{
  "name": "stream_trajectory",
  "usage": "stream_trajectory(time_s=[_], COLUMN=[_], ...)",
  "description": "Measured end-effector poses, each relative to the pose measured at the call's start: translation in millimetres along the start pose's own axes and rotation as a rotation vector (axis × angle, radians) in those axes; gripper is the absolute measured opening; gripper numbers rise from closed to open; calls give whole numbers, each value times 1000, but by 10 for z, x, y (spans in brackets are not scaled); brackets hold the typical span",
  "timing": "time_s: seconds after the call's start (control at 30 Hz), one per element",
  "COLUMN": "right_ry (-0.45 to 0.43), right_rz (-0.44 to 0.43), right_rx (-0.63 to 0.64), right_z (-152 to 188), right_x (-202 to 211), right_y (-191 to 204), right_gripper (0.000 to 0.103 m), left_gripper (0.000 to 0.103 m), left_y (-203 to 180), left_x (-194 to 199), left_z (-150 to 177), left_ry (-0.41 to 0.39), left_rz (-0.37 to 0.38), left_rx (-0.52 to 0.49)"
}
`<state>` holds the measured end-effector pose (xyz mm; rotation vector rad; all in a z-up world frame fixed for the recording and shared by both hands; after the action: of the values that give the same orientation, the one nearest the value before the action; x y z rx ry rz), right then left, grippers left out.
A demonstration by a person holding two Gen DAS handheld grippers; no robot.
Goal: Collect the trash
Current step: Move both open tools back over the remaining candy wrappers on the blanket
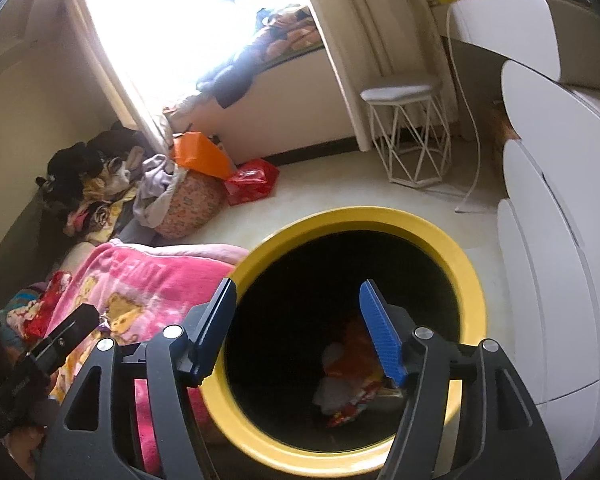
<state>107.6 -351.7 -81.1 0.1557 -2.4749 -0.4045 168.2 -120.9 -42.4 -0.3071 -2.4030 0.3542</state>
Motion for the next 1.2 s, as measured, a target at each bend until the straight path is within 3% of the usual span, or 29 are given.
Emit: stream_trajectory(time_s=[0.47,1.2], right_ry=[-29,27], right_rz=[-84,-184], right_rx=[133,312], right_z=[10,311], right_x=[31,-37], right_y=[596,1459], right_gripper=[65,67], left_gripper=[92,92], left_y=[421,1009], left_x=[448,785], left_z=[-94,-81], left_ry=[-94,-149], left_rz=[-76,-167], left_rx=[37,102])
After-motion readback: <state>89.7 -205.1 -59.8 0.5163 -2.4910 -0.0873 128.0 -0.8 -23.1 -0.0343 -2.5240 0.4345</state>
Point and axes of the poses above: each gripper's, at about its wrist camera, not at the fingertips, and x roughly against the way its jaws point, y to its left, z to its underside, the point moved 1 cm from there along -x, roughly the way its jaws point, and after that the axes turned 8 degrees about x, right-handed, at the moved point
